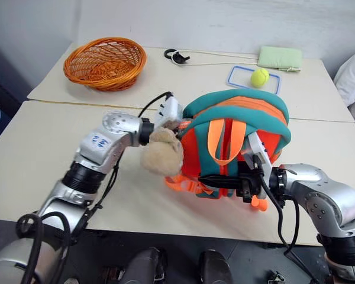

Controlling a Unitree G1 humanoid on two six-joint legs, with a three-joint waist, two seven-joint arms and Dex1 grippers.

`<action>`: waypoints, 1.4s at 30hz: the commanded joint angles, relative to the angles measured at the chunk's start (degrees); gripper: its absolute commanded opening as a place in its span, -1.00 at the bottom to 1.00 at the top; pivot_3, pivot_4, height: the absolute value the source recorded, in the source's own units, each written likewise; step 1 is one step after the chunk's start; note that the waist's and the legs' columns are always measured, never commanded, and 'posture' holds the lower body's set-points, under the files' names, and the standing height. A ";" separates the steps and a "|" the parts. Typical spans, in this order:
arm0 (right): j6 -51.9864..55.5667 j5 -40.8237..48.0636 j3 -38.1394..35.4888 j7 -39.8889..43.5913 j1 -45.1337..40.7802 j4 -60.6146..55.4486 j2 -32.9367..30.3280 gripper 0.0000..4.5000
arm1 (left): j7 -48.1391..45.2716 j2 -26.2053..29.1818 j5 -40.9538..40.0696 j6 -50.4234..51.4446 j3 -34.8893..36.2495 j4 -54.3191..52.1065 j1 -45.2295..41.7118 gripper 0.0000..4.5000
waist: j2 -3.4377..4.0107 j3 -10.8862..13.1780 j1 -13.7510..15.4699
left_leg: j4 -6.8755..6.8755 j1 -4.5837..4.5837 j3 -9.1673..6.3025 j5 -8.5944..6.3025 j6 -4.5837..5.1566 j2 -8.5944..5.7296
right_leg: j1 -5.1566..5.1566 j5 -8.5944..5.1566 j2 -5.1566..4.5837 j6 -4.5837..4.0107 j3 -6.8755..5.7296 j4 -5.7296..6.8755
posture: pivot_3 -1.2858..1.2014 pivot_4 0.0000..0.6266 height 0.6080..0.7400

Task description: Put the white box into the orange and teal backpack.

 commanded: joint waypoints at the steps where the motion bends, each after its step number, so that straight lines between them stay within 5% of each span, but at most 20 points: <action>1: -0.70 0.22 0.04 -0.32 -0.37 -1.51 0.57 -1.00 | -0.34 0.30 -1.44 1.70 2.58 -2.40 0.66 -0.06 | 0.00 0.00 -0.30 | 0.01 0.00 0.00 0.00 0.00 0.01 | 0.00 0.00 0.00 0.00 0.01 0.01 | 0.03 -0.52 1.00; 9: -0.81 -0.73 0.03 -1.55 -0.37 -1.44 1.03 -1.00 | -9.35 11.39 -6.61 -1.95 13.07 -4.04 5.99 0.96 | 0.02 0.01 -1.43 | -0.12 0.05 -0.04 0.11 -0.21 0.14 | -0.06 0.00 0.09 -0.01 -0.03 0.08 | 0.03 -0.52 1.00; 18: -0.52 -3.43 1.69 -2.33 -1.96 -0.45 0.98 -1.00 | -18.56 24.22 -15.29 2.26 23.44 -9.43 17.66 0.96 | 0.03 0.01 -1.68 | -0.13 0.05 -0.05 0.08 -0.14 0.11 | -0.06 -0.01 0.03 -0.01 0.00 0.06 | 0.03 -0.52 1.00; 25: -1.26 -5.16 3.09 -2.27 -2.19 0.29 2.06 -1.00 | -5.94 19.60 -23.02 8.65 27.69 -25.70 24.21 0.96 | 0.04 0.01 -1.53 | -0.11 0.04 -0.11 0.00 -0.02 0.02 | 0.02 0.00 -0.11 -0.01 0.02 0.01 | 0.03 -0.52 1.00; 29: -1.45 -5.46 3.69 -1.56 -2.59 0.57 2.36 -1.00 | 1.41 15.68 -19.37 5.84 27.38 -25.07 24.44 0.96 | 0.03 0.01 -1.69 | -0.10 0.09 -0.10 0.03 -0.05 0.04 | 0.03 0.00 -0.06 -0.01 0.00 0.08 | 0.03 -0.52 1.00; 37: -1.04 -5.49 3.91 -1.07 -2.67 0.72 2.09 -1.00 | 4.58 14.20 -23.21 4.44 32.47 -24.55 23.64 0.96 | 0.03 0.01 -1.59 | -0.18 0.13 -0.05 0.06 -0.11 0.08 | -0.01 0.00 0.00 -0.01 0.03 0.08 | 0.03 -0.52 1.00; 42: -0.89 -5.46 3.86 -1.06 -2.61 0.66 2.19 -1.00 | 3.84 13.59 -19.26 0.48 29.44 -20.63 21.47 0.96 | 0.03 0.01 -1.52 | -0.15 0.13 -0.06 0.05 -0.09 0.05 | 0.02 0.00 -0.02 0.00 0.02 0.07 | 0.03 -0.52 1.00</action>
